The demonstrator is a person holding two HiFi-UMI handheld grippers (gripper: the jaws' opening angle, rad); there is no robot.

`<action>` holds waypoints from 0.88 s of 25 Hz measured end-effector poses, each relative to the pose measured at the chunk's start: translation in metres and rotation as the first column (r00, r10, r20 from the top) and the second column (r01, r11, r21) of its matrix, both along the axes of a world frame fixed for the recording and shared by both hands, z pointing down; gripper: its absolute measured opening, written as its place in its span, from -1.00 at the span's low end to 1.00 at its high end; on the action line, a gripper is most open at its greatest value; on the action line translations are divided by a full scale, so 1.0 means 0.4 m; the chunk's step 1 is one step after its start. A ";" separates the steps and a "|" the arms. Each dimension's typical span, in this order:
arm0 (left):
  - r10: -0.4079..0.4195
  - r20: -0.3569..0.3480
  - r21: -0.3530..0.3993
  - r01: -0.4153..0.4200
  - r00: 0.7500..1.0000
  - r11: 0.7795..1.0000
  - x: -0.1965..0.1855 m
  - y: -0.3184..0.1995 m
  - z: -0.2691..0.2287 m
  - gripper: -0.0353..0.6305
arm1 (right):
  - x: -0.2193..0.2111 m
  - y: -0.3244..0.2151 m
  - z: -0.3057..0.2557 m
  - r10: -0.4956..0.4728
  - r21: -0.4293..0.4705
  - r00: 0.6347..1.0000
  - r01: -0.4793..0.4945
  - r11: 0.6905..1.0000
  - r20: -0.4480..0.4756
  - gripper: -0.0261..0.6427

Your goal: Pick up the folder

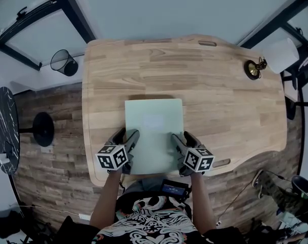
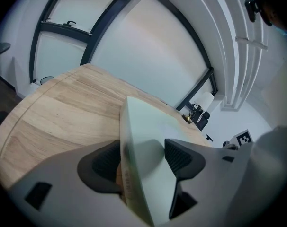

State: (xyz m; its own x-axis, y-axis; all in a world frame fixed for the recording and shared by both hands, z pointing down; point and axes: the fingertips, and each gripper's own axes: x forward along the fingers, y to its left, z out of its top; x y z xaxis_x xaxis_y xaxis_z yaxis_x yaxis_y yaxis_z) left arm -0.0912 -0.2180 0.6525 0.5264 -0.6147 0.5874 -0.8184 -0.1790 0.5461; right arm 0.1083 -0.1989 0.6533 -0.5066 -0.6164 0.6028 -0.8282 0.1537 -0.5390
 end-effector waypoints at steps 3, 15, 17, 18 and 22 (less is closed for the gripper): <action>-0.001 -0.024 -0.019 0.000 1.000 1.000 0.004 0.001 0.007 -0.07 | -0.001 0.001 0.004 0.008 -0.007 0.999 -0.008 1.000 0.035 -0.12; -0.050 -0.065 -0.076 0.045 0.997 0.996 0.002 0.005 0.029 -0.07 | -0.008 0.004 0.017 0.008 -0.031 0.998 -0.006 1.000 0.064 -0.12; -0.052 -0.058 -0.073 0.047 0.997 0.996 0.002 0.006 0.029 -0.07 | -0.009 0.005 0.017 0.000 -0.037 0.998 0.002 0.999 0.060 -0.12; -0.053 -0.056 -0.071 0.049 0.997 0.996 0.001 0.006 0.028 -0.07 | -0.010 0.005 0.017 -0.001 -0.039 0.998 0.004 0.999 0.058 -0.12; -0.059 -0.054 -0.073 0.055 0.997 0.996 0.000 0.006 0.026 -0.07 | -0.012 0.004 0.014 0.006 -0.042 0.998 -0.004 0.999 0.055 -0.12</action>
